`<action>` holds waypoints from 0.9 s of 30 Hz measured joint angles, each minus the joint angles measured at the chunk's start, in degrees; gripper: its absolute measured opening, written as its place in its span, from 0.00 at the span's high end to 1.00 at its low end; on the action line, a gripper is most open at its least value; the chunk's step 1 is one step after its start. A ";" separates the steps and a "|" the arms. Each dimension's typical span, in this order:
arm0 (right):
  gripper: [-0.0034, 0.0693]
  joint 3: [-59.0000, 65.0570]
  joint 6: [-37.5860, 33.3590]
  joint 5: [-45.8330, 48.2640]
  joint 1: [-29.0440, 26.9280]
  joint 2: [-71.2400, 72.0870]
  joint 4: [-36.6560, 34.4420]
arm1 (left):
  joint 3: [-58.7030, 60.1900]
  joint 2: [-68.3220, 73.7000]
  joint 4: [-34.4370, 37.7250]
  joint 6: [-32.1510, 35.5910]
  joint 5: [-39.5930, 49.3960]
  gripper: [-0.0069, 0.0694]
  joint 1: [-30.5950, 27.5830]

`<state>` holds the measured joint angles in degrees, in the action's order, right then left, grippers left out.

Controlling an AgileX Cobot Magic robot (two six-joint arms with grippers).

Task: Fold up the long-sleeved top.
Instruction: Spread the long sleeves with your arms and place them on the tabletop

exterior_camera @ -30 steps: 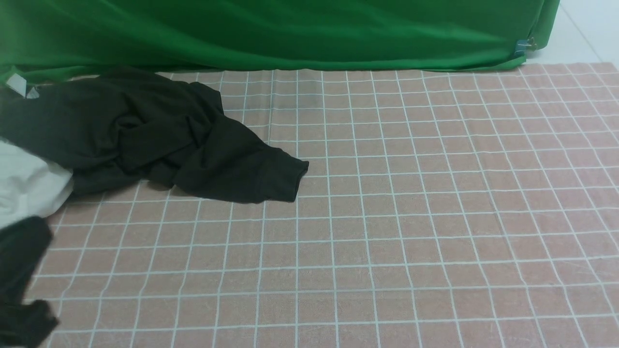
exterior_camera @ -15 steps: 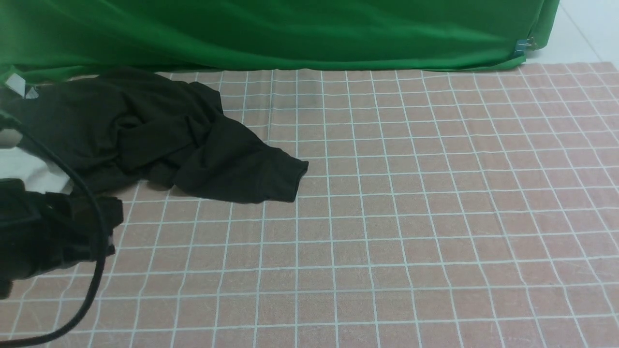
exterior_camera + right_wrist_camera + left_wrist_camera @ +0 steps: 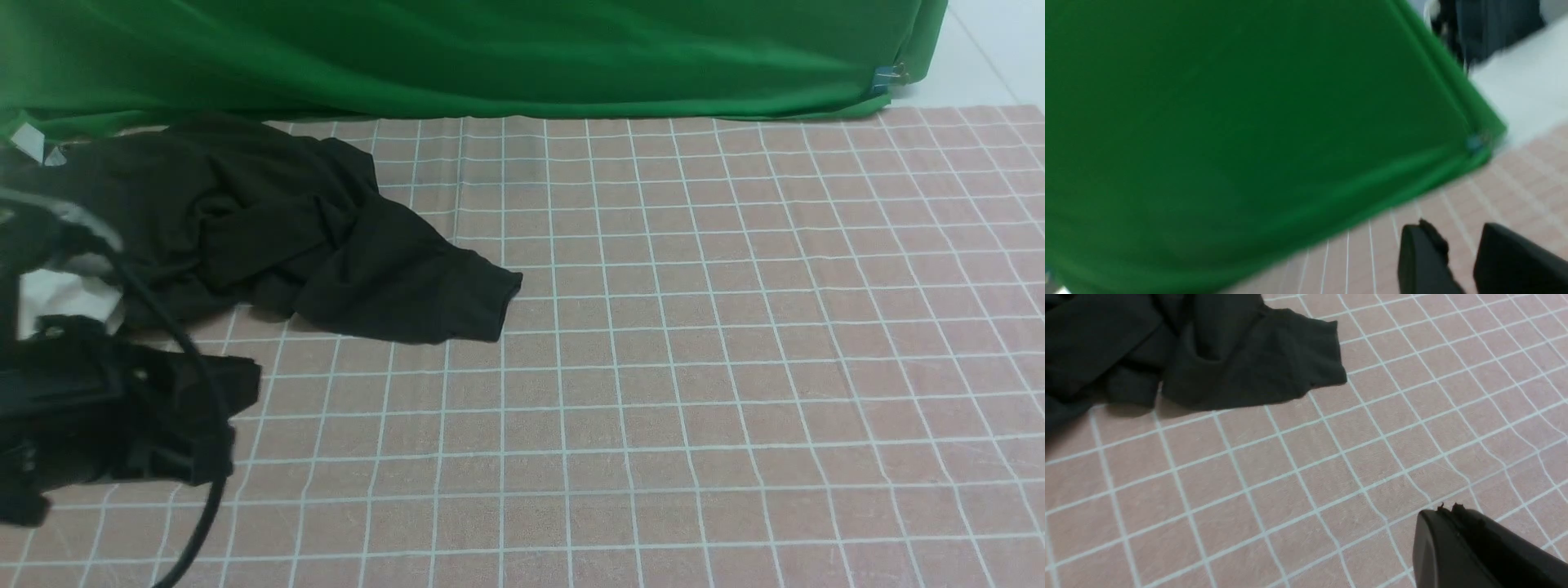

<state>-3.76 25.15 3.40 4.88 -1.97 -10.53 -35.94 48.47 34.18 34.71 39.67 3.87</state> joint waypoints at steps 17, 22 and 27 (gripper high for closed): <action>0.65 -33.36 -25.91 37.51 20.30 -35.13 0.72 | -27.44 39.30 -20.70 -8.56 -1.41 0.87 24.43; 0.65 -33.48 -26.21 38.88 20.36 -35.06 0.92 | -38.92 51.42 -22.84 -9.30 -1.38 0.73 24.19; 0.64 -33.50 -26.27 41.37 20.36 -33.65 1.13 | -48.85 62.77 -28.60 -11.14 0.50 0.42 22.41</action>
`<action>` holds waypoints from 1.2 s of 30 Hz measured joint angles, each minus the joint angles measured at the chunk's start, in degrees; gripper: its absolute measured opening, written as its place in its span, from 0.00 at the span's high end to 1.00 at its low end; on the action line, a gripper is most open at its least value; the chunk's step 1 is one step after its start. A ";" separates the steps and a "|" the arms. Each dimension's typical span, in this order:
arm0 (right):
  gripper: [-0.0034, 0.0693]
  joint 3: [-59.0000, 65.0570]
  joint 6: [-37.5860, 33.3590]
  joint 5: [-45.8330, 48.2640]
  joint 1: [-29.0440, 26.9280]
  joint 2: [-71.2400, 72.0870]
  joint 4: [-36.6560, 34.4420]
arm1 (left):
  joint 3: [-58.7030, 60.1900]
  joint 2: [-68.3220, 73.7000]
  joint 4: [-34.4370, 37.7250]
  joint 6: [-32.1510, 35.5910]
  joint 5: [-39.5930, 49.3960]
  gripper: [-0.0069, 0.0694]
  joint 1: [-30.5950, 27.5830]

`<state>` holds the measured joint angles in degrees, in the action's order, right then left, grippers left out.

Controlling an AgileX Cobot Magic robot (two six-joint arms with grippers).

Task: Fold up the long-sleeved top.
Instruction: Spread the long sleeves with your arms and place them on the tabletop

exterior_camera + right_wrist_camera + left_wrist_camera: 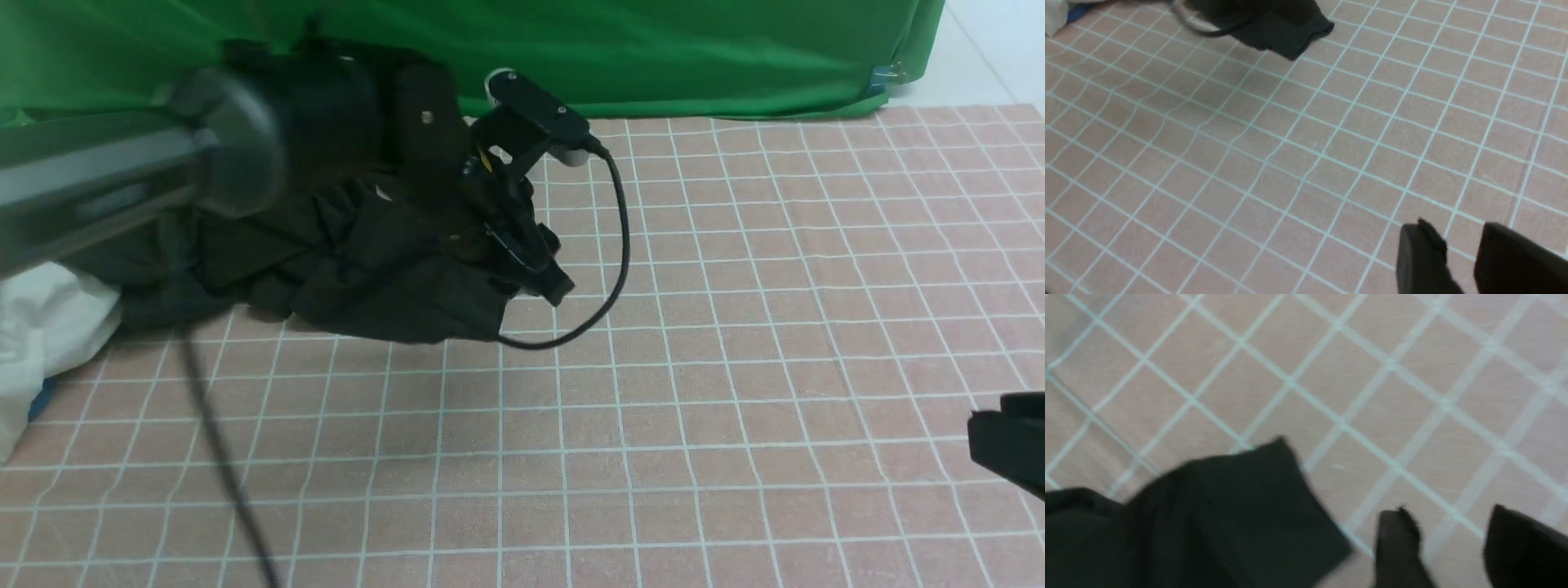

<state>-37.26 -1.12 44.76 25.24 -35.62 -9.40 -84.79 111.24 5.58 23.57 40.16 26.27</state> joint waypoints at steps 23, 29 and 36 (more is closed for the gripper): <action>0.63 -0.11 1.12 1.80 0.04 2.15 -1.06 | -4.02 11.71 -10.71 -5.61 0.04 0.80 -3.00; 0.63 -0.11 1.12 1.86 0.04 2.17 -1.19 | -3.39 6.87 -7.09 -2.19 9.33 0.86 -3.18; 0.63 -1.58 1.12 2.30 0.04 1.52 -1.22 | -3.45 -15.33 1.96 1.59 15.15 0.86 1.33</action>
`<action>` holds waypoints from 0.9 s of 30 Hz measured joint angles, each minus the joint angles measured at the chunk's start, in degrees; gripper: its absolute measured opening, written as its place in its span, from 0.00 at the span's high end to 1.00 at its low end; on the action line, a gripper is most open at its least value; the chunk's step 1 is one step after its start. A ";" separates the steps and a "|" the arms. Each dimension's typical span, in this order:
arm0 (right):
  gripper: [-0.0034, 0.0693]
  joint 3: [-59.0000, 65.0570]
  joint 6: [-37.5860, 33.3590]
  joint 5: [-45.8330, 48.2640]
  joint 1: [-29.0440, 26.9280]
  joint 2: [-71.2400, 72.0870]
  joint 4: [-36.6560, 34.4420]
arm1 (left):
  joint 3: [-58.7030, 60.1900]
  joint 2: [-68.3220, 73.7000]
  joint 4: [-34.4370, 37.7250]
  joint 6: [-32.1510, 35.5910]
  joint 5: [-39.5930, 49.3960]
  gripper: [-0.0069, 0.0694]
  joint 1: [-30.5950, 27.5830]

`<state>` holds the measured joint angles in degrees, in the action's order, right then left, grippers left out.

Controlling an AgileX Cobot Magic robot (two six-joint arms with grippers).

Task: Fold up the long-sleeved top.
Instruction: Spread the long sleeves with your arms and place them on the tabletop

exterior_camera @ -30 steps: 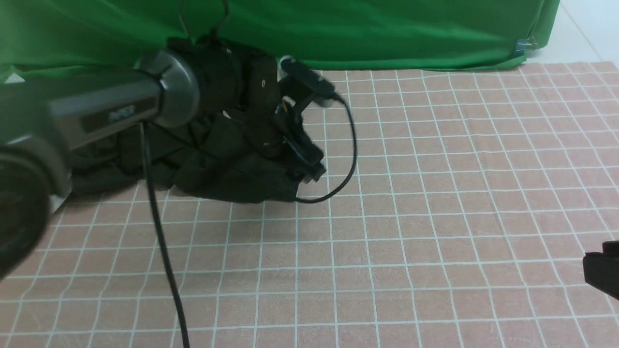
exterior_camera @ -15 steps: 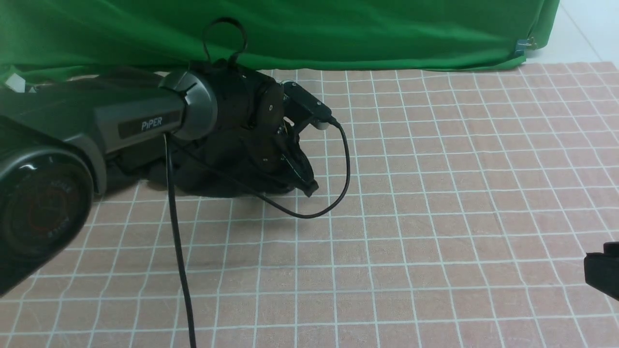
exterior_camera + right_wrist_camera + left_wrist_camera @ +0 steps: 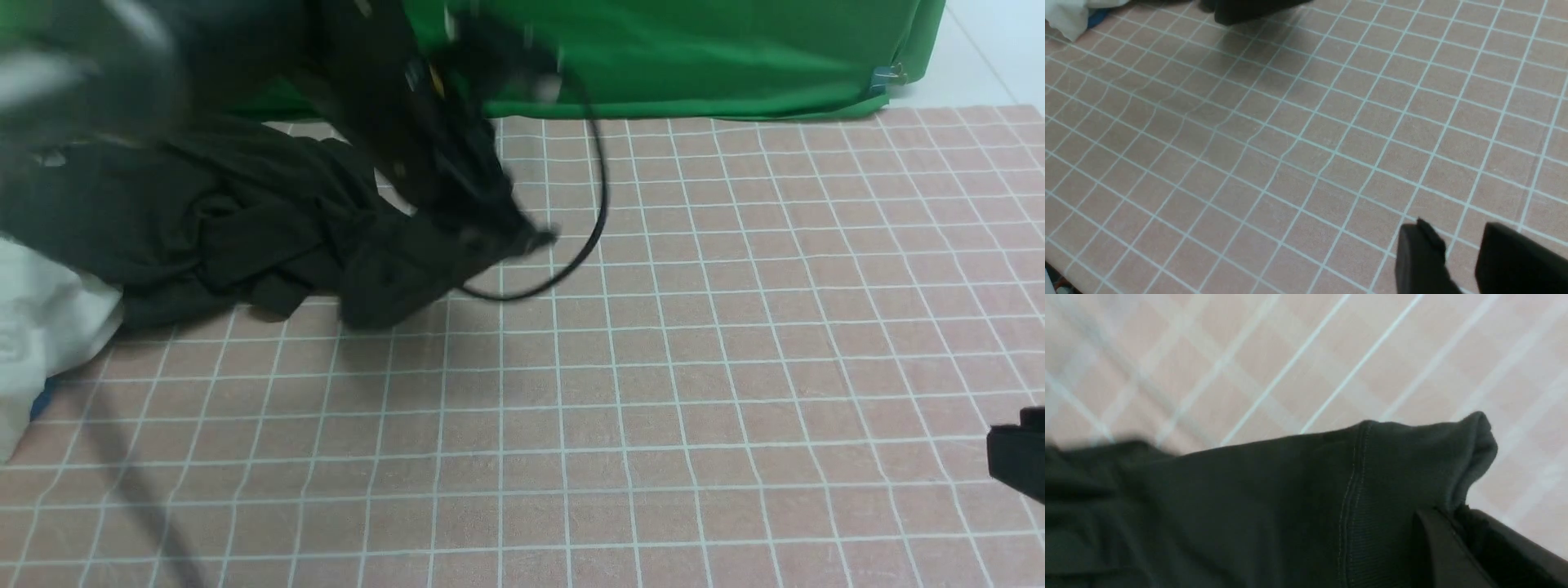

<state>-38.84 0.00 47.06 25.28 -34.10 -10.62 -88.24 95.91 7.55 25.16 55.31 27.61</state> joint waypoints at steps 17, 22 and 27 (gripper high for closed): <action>0.63 -12.50 -4.50 1.00 0.00 -16.07 -1.24 | 21.46 -38.01 -4.72 -17.20 10.44 0.86 20.66; 0.66 -21.05 -10.29 1.61 3.52 -27.71 -5.72 | 36.90 -49.49 -4.78 -26.15 8.01 0.86 20.84; 0.67 -31.02 -15.03 1.61 11.61 -40.90 -6.23 | 46.07 -56.88 -3.20 -30.32 7.39 0.86 20.84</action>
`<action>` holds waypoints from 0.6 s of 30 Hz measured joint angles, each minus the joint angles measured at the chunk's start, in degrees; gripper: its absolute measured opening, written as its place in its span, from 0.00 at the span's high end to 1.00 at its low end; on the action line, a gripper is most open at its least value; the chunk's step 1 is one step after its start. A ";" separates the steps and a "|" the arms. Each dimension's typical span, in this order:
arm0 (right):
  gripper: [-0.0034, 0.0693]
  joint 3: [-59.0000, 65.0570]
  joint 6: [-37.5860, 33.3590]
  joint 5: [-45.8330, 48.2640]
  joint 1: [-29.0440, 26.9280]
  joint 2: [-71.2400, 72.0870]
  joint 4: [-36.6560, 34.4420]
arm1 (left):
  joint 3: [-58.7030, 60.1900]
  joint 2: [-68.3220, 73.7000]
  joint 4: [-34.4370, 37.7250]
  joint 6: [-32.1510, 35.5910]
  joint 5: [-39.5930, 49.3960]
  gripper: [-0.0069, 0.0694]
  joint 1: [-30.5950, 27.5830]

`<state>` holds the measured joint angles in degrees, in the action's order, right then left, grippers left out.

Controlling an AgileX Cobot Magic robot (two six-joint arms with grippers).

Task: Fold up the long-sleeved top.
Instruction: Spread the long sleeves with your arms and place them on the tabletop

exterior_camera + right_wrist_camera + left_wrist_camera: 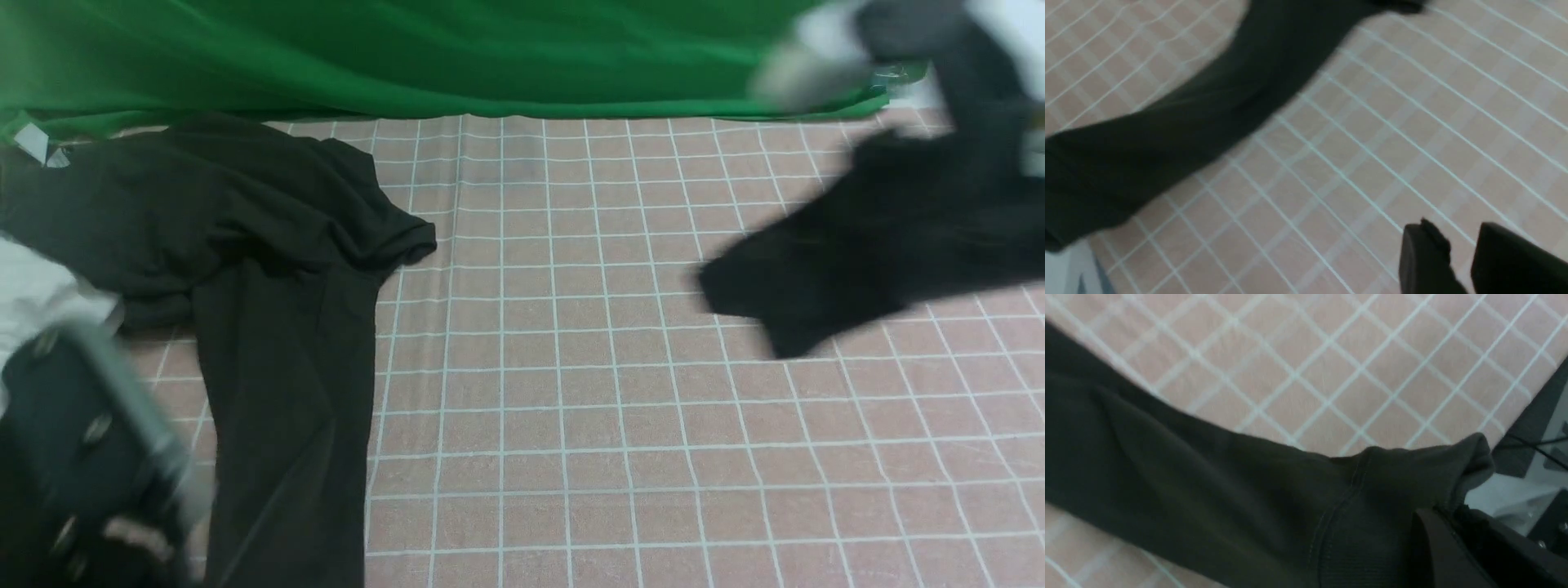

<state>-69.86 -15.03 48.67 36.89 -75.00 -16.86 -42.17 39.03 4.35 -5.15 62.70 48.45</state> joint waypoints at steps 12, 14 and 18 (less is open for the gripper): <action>0.28 -32.73 -13.26 -2.79 5.86 -36.56 -0.72 | 2.38 -10.91 0.89 -6.19 7.16 0.86 0.00; 0.21 -38.88 -13.45 -3.13 5.97 -42.78 -0.72 | 2.38 -11.35 0.10 -7.25 7.28 0.86 0.00; 0.16 -53.47 -13.68 -4.71 6.08 -54.90 -0.67 | 2.38 -11.48 -2.44 -9.22 7.35 0.86 0.00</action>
<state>-123.33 -28.71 43.96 42.97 -129.91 -17.53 -39.79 27.56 1.91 -14.38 70.06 48.45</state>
